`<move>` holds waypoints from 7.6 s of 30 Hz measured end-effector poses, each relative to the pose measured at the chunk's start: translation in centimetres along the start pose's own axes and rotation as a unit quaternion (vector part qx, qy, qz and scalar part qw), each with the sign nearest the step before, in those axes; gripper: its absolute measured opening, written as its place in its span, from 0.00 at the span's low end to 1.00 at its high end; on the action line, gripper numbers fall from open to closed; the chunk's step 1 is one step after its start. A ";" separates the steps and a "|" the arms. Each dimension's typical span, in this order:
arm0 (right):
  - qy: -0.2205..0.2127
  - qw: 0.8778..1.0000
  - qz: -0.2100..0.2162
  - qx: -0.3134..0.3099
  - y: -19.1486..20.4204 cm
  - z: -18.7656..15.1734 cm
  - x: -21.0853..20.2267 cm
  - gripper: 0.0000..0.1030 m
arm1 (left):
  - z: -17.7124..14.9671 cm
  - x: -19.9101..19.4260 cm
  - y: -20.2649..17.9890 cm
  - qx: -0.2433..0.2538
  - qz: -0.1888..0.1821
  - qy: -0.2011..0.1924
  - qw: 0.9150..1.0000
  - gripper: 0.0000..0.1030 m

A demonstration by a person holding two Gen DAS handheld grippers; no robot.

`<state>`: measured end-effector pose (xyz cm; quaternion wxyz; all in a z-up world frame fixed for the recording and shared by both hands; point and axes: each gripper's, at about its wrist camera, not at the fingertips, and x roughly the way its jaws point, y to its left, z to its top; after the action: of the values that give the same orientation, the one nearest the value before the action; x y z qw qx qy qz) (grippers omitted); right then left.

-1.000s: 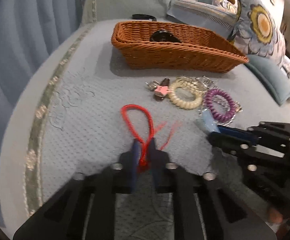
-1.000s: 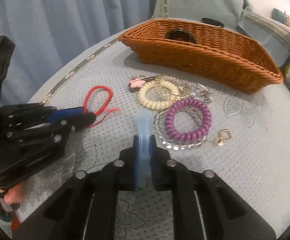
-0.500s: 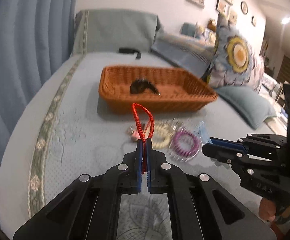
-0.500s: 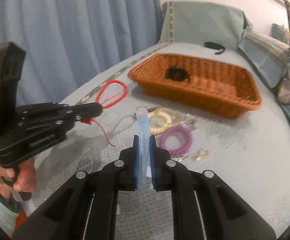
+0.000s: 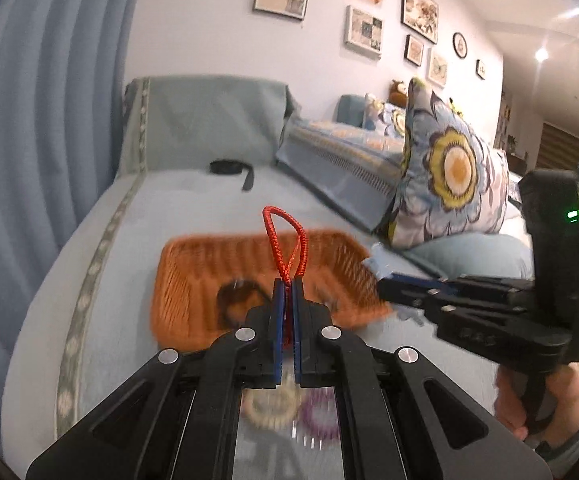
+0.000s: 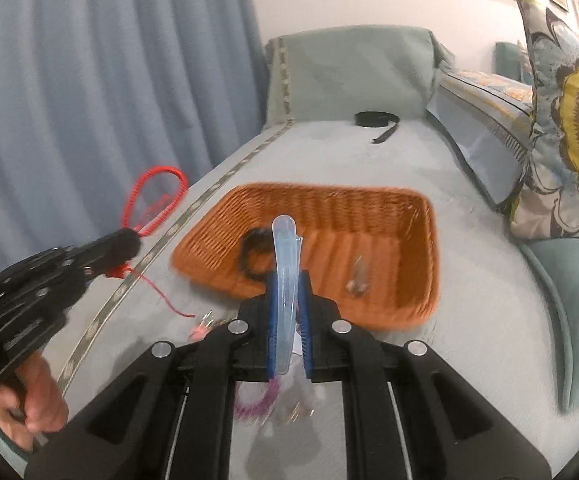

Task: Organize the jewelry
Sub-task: 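Lift the red cord and clear pick into the basket and release both, then grasp the pink star keychain with the left gripper while the right gripper grasps the purple coil bracelet, then carry the keychain and purple bracelet into the basket and open both grippers, then grasp the cream coil bracelet with the left gripper while the right gripper grasps the clear bead bracelet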

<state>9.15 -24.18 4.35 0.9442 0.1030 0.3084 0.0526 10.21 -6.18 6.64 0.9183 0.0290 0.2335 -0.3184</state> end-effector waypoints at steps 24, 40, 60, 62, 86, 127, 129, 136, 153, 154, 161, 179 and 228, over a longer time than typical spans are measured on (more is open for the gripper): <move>0.101 0.994 -0.032 0.037 -4.3 1.2 9.9 0.13 | -1.3 12.0 1.8 -0.049 -0.040 0.072 0.995 0.26; 0.071 0.997 0.017 0.038 -1.5 -2.1 1.3 0.21 | -1.2 1.1 2.0 -0.049 -0.036 0.031 0.998 0.35; 0.086 0.996 0.021 0.000 2.4 -9.4 2.9 0.21 | -9.7 1.5 8.0 -0.148 -0.007 0.120 0.982 0.33; 0.087 0.996 0.019 -0.004 2.6 -9.5 3.2 0.21 | -9.9 2.5 8.5 -0.152 -0.010 0.129 0.980 0.33; 0.106 0.994 -0.007 -0.027 3.6 -10.3 4.8 0.10 | -10.3 6.8 6.5 -0.075 0.024 0.176 0.981 0.20; 0.127 0.987 -0.031 -0.089 5.1 -15.2 -0.5 0.11 | -15.4 -1.7 0.1 -0.037 0.067 0.180 0.981 0.43; 0.125 0.987 -0.032 -0.094 5.3 -15.3 -0.5 0.10 | -15.6 -1.6 -0.5 -0.021 0.070 0.182 0.981 0.21; 0.104 0.992 -0.007 -0.073 5.2 -14.4 -1.0 0.09 | -15.0 -2.4 -0.7 -0.031 0.066 0.155 0.985 0.20; 0.010 1.000 -0.022 0.000 0.8 -6.8 -2.8 0.09 | -7.1 -3.7 0.4 -0.035 0.049 0.056 0.997 0.20; 0.003 1.000 -0.022 0.007 0.2 -5.7 -2.6 0.09 | -6.0 -3.2 0.7 -0.037 0.044 0.048 0.997 0.20; -0.001 0.999 -0.045 0.023 -2.4 0.7 1.6 0.09 | -1.2 2.9 2.7 -0.048 0.019 0.027 0.998 0.20; 0.087 0.994 -0.061 0.025 -4.2 1.6 12.1 0.09 | -1.9 13.2 5.2 -0.058 0.010 0.079 0.995 0.21; 0.135 0.991 -0.007 0.020 2.5 -10.4 4.8 0.28 | -10.7 6.6 5.5 -0.113 0.018 0.180 0.977 0.37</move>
<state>6.77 -19.24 -6.07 0.8920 0.1114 0.4349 0.0536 13.66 -3.43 -6.41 0.8642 -0.0140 0.4287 -0.2630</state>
